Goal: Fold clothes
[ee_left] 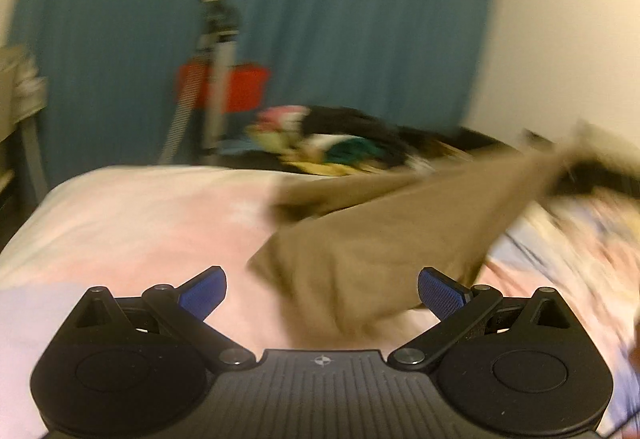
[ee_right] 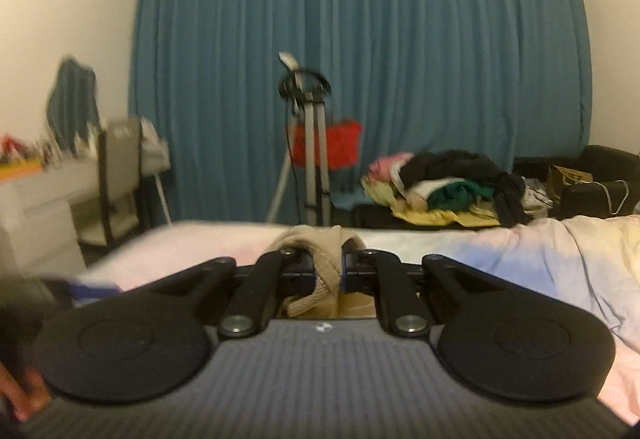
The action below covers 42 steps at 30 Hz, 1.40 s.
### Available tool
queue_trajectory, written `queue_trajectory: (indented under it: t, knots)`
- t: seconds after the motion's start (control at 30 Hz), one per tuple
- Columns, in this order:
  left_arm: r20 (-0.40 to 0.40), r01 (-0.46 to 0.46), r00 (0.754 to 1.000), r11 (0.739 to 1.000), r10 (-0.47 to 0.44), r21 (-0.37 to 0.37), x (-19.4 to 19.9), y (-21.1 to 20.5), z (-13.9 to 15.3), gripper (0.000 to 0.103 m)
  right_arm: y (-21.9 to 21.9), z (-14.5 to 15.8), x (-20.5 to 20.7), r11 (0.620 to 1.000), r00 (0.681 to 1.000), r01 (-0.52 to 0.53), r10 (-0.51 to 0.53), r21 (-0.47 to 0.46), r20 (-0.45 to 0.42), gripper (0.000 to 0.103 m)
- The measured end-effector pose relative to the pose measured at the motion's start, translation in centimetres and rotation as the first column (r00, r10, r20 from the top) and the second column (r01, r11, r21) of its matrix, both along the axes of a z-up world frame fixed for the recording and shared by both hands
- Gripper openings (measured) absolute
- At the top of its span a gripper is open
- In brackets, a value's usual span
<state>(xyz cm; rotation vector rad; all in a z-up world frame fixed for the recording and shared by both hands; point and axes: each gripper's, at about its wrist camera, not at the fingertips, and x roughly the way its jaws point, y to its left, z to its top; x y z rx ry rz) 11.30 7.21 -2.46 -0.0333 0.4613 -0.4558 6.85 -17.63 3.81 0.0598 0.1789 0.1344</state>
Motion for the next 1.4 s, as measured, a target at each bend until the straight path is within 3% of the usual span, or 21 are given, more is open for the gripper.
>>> queue_trajectory:
  t: [0.13, 0.27, 0.37, 0.43, 0.5, 0.53, 0.57, 0.6, 0.7, 0.77, 0.83, 0.9, 0.93, 1.03, 1.17, 1.27, 1.4]
  knots:
    - [0.054, 0.171, 0.982, 0.97, -0.182, 0.173, -3.0, -4.6, -0.8, 0.102, -1.7, 2.0, -2.8, 0.997, 0.997, -0.062, 0.06, 0.048, 0.051, 0.012]
    - [0.048, 0.297, 0.941, 0.888, -0.334, 0.351, -5.0, -10.0, -3.4, 0.101, -4.8, 1.9, -4.3, 0.986, 0.995, -0.086, 0.077, 0.144, 0.064, 0.012]
    - [-0.01, 0.367, 0.915, 0.824, -0.403, 0.432, -5.6, -13.9, -6.0, 0.096, -8.1, 0.6, -4.3, 0.962, 0.997, -0.077, 0.067, 0.261, 0.045, 0.012]
    - [-0.026, 0.366, 0.913, 0.79, -0.407, 0.491, -5.6, -16.4, -7.9, 0.093, -9.8, -0.5, -4.1, 0.953, 0.998, -0.066, 0.063, 0.297, 0.018, 0.012]
    - [-0.034, 0.349, 0.916, 0.753, -0.399, 0.558, -5.2, -18.8, -9.6, 0.084, -11.3, -1.8, -3.5, 0.958, 0.999, -0.029, 0.034, 0.285, -0.012, 0.012]
    - [-0.031, 0.309, 0.93, 0.733, -0.367, 0.606, -4.4, -19.6, -10.3, 0.077, -12.0, -2.5, -3.2, 0.962, 1.0, -0.008, 0.016, 0.273, -0.025, 0.012]
    - [-0.023, 0.248, 0.951, 0.717, -0.308, 0.651, -3.4, -20.3, -10.9, 0.055, -12.7, -3.3, -2.7, 0.965, 0.999, 0.021, -0.009, 0.263, -0.047, 0.013]
    - [-0.025, 0.226, 0.96, 0.721, -0.278, 0.655, -3.0, -20.3, -10.9, 0.039, -13.6, -4.1, -2.1, 0.965, 0.996, 0.058, -0.039, 0.254, -0.079, 0.013]
    - [-0.001, 0.159, 0.981, 0.796, -0.196, 0.584, -1.2, -19.7, -9.5, 0.017, -15.6, -6.8, 0.5, 0.953, 0.974, 0.14, -0.083, 0.267, -0.213, 0.014]
    - [-0.005, 0.12, 0.991, 0.862, -0.134, 0.493, 0.1, -18.3, -8.0, 0.012, -16.4, -8.5, 2.0, 0.942, 0.947, 0.173, -0.078, 0.288, -0.312, 0.014]
    - [-0.017, 0.089, 0.996, 0.938, -0.089, 0.334, 1.5, -16.1, -6.0, 0.011, -16.8, -9.8, 3.4, 0.935, 0.919, 0.19, -0.062, 0.301, -0.39, 0.015]
    - [-0.047, 0.053, 0.998, 0.963, -0.042, 0.264, 4.0, -14.9, -5.3, 0.01, -16.8, -10.8, 4.2, 0.926, 0.899, 0.201, -0.045, 0.32, -0.436, 0.018]
    - [-0.064, 0.034, 0.998, 0.973, -0.02, 0.229, 5.2, -14.2, -5.0, 0.01, -16.8, -11.2, 4.6, 0.922, 0.889, 0.206, -0.036, 0.328, -0.457, 0.026]
    - [-0.117, -0.029, 0.992, 0.992, 0.043, 0.124, 8.9, -12.3, -4.0, 0.01, -16.0, -12.4, 4.9, 0.931, 0.858, 0.193, -0.006, 0.31, -0.514, 0.074]
    - [-0.197, -0.122, 0.973, 0.993, 0.117, -0.012, 13.8, -9.8, -2.7, 0.014, -15.2, -13.3, 5.1, 0.946, 0.841, 0.18, -0.005, 0.271, -0.541, 0.077]
    - [-0.187, -0.173, 0.966, 0.984, 0.179, 0.051, 16.8, -10.6, -4.6, 0.027, -15.1, -13.4, 5.2, 0.943, 0.85, 0.178, -0.003, 0.282, -0.527, 0.077]
    - [-0.155, -0.167, 0.972, 0.982, 0.178, 0.084, 16.4, -10.2, -6.3, 0.058, -15.8, -12.6, 4.8, 0.921, 0.89, 0.183, -0.007, 0.343, -0.456, 0.077]
